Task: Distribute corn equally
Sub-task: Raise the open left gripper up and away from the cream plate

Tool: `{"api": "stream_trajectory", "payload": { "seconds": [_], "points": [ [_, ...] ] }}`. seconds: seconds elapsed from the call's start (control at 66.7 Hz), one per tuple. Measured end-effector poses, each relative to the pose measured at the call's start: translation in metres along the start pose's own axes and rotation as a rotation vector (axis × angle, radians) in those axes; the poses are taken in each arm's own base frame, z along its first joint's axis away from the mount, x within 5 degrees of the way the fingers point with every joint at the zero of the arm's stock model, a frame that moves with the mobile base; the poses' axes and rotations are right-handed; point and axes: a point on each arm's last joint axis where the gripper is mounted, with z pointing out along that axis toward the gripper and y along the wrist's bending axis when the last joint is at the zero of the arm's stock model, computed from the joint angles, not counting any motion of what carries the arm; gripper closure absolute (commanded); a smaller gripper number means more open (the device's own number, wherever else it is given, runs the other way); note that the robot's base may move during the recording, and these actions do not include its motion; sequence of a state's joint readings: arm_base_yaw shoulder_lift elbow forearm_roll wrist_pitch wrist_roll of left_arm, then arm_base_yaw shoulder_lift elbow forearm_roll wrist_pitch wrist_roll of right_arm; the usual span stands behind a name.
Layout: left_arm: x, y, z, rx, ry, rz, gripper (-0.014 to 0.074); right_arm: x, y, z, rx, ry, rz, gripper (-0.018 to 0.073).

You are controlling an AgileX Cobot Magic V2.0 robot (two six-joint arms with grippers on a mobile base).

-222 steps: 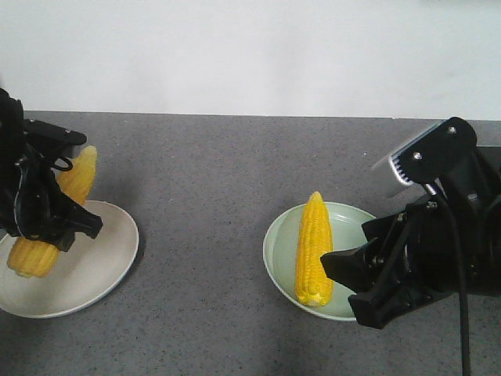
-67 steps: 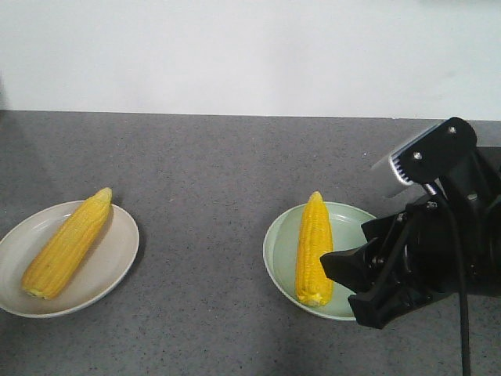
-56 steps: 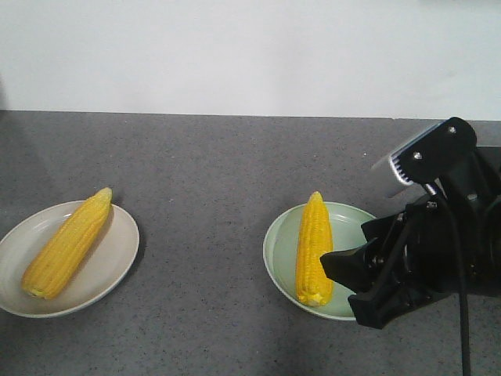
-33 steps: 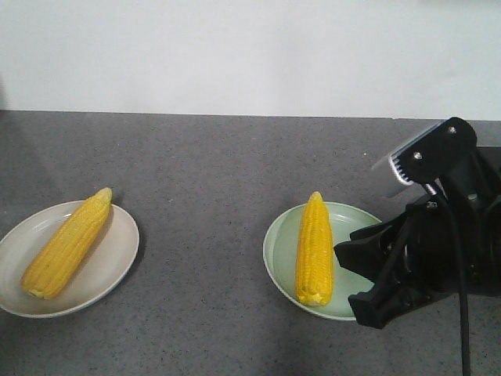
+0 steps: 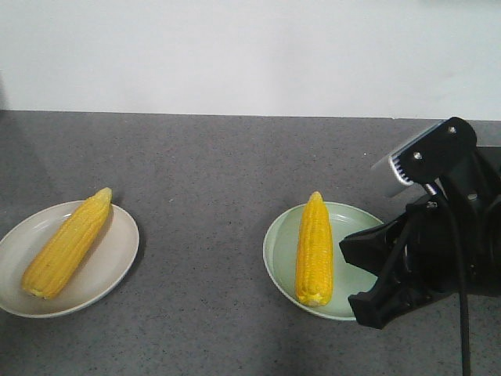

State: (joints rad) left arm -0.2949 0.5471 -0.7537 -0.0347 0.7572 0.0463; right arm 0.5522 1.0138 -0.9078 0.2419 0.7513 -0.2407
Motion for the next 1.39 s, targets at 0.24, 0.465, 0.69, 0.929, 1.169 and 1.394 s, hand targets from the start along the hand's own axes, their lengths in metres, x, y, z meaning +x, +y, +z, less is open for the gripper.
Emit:
{"api": "stream_trajectory", "payload": {
  "seconds": [0.24, 0.465, 0.69, 0.929, 1.169, 1.394],
  "points": [
    [0.000, 0.000, 0.000, 0.000, 0.000, 0.000, 0.0604, 0.000, 0.000, 0.000, 0.000, 0.000, 0.000, 0.0569],
    [0.002, 0.000, -0.002, -0.003, -0.010, -0.001, 0.0604, 0.000, 0.000, 0.000, 0.000, 0.000, 0.000, 0.0569],
    [0.038, 0.007, -0.007, -0.102, -0.196, -0.036, 0.0604, 0.000, 0.000, 0.000, 0.000, 0.000, 0.000, 0.0569],
    [0.102, 0.010, 0.002, -0.220, -0.440, -0.050, 0.0604, 0.000, 0.000, 0.000, 0.000, 0.000, 0.000, 0.0569],
    [0.138, 0.010, 0.021, -0.234, -0.484, -0.056, 0.0604, 0.000, 0.000, 0.000, 0.000, 0.001, 0.000, 0.0569],
    [0.154, 0.012, 0.033, -0.230, -0.518, -0.102, 0.0604, 0.000, 0.000, -0.001, 0.000, 0.000, 0.000, 0.0569]
  ]
}}
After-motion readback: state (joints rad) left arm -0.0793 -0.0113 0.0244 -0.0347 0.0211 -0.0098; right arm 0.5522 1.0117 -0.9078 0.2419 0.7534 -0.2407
